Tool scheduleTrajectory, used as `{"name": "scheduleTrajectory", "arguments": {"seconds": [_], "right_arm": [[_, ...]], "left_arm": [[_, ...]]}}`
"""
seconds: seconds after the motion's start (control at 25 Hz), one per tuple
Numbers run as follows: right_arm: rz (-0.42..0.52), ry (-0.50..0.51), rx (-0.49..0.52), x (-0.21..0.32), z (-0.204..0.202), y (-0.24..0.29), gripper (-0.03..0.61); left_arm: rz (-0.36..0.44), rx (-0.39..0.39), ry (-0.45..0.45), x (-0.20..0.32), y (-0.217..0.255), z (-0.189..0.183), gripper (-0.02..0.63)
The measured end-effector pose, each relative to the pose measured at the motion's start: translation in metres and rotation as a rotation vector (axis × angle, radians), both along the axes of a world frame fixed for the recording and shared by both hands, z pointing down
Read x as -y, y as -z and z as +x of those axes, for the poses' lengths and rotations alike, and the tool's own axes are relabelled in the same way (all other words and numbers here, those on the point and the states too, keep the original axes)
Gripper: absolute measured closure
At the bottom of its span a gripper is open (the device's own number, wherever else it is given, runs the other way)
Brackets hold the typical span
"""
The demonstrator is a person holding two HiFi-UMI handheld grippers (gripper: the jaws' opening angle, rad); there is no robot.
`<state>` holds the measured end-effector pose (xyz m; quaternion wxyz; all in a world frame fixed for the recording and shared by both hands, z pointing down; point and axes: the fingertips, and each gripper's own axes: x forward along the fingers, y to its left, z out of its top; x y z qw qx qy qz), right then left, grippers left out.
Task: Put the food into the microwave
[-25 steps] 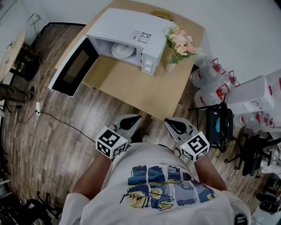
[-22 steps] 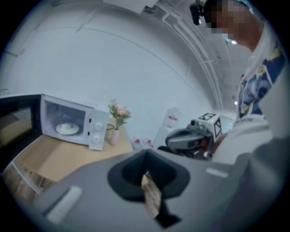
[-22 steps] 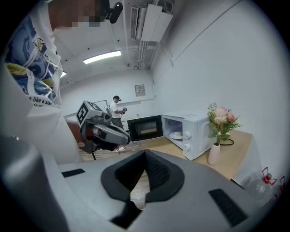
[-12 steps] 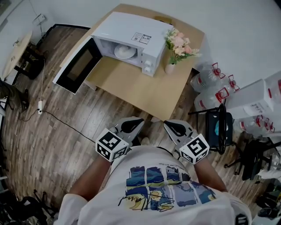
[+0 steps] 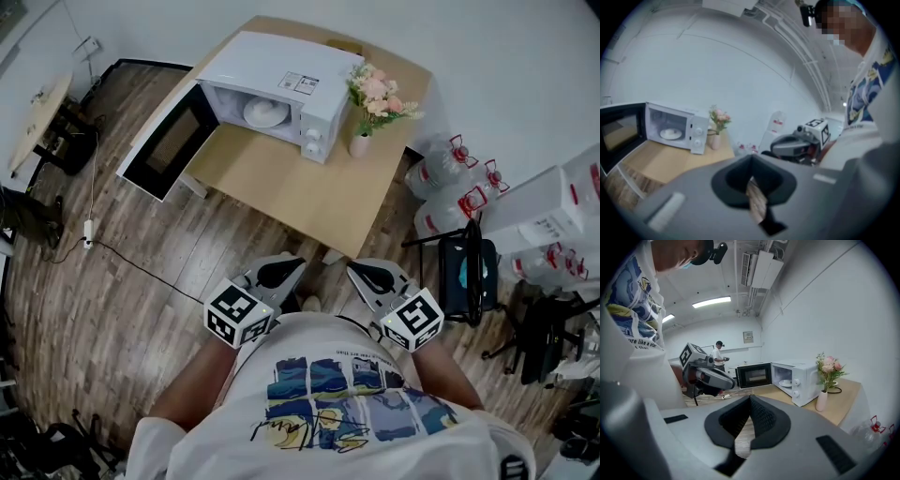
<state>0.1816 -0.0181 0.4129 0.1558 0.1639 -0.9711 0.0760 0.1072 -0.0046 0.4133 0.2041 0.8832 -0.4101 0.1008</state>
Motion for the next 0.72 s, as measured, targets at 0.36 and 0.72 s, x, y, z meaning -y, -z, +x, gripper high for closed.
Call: {"name": "scheduleTrajectory", "arguments": {"seconds": [0.36, 0.72], "right_arm": [[-0.014, -0.018, -0.012, -0.01, 0.005, -0.006, 0.572], [-0.035, 0.005, -0.01, -0.01, -0.005, -0.015, 0.572]], "left_arm": [[-0.011, -0.001, -0.037, -0.002, -0.007, 0.013, 0.606], [-0.04, 0.01, -0.019, -0.007, -0.016, 0.006, 0.606]]}}
